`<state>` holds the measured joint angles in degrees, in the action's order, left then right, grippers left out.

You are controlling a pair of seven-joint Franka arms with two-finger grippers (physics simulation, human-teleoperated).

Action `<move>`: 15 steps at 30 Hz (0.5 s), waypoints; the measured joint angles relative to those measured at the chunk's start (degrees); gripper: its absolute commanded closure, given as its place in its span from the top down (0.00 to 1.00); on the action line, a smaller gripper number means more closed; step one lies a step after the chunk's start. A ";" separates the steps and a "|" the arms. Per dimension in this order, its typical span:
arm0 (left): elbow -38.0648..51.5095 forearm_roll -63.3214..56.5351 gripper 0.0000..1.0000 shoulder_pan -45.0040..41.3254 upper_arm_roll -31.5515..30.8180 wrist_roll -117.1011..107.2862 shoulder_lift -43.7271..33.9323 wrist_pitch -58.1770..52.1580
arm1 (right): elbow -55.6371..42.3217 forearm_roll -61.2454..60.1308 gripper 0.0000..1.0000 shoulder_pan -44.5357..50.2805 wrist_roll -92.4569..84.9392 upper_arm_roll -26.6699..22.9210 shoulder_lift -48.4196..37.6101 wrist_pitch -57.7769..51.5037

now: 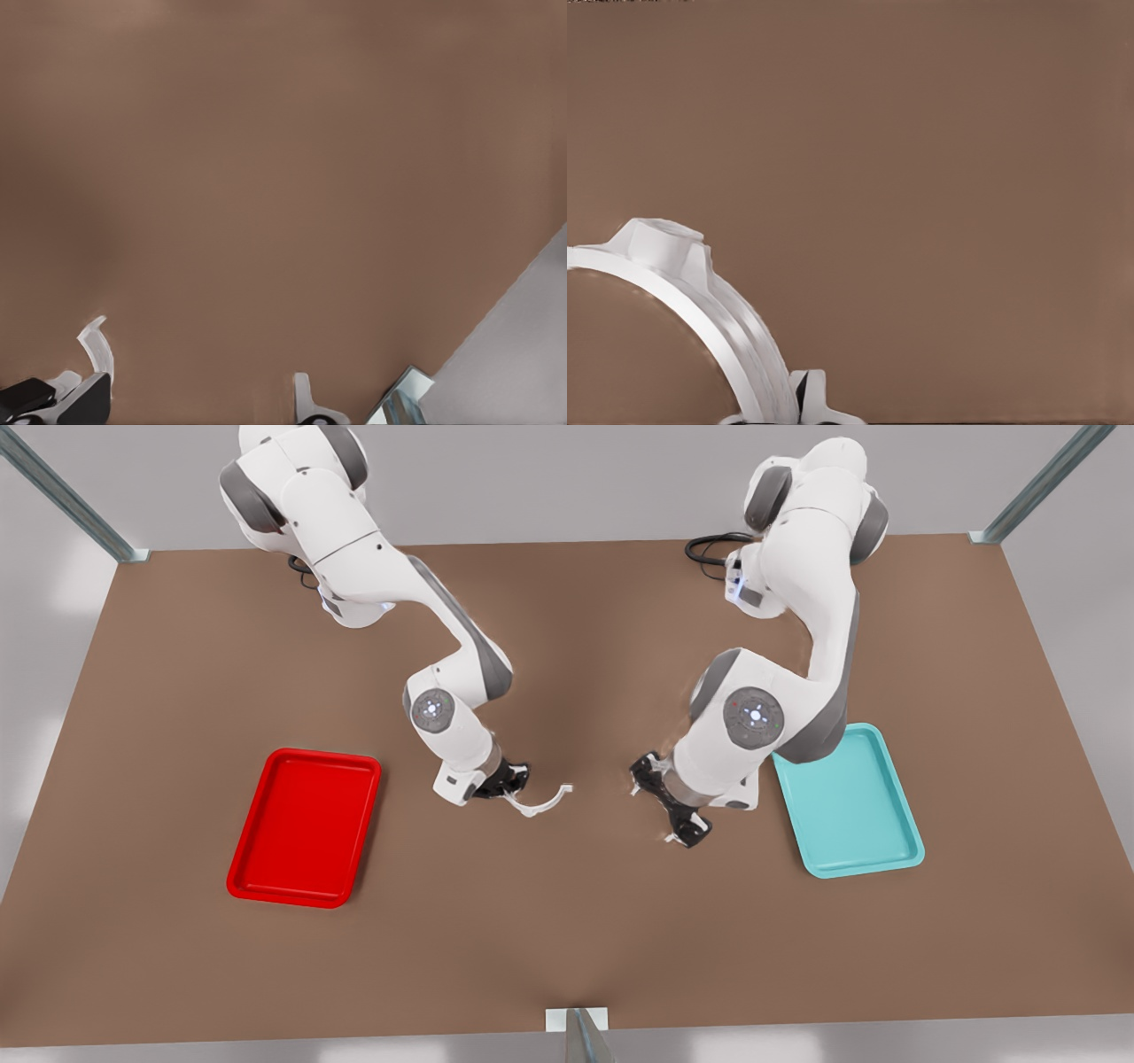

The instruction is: Take the drainage pipe clamp from the left arm, pass it to the right arm, and place it in the plate on the right side

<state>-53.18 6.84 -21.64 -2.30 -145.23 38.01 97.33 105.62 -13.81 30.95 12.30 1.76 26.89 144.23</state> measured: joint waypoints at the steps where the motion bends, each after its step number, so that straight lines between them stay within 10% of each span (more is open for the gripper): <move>1: 0.06 -1.02 1.00 3.83 0.01 6.16 -1.92 -3.98 | 1.72 0.19 0.21 -2.13 0.01 -0.16 -1.25 -0.73; 5: -19.95 -6.55 1.00 9.93 -0.77 34.13 -18.87 -12.32 | 6.53 2.59 0.21 -10.94 -0.10 -0.50 -5.13 -4.49; 15: -14.61 -9.09 1.00 11.88 -3.69 83.21 -21.15 -27.74 | 2.11 13.58 0.21 -33.46 -8.53 -3.51 -3.97 -18.59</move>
<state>-67.80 -2.25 -9.76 -5.99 -62.02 16.86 69.59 107.73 -0.23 -2.51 3.77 -1.75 22.92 125.63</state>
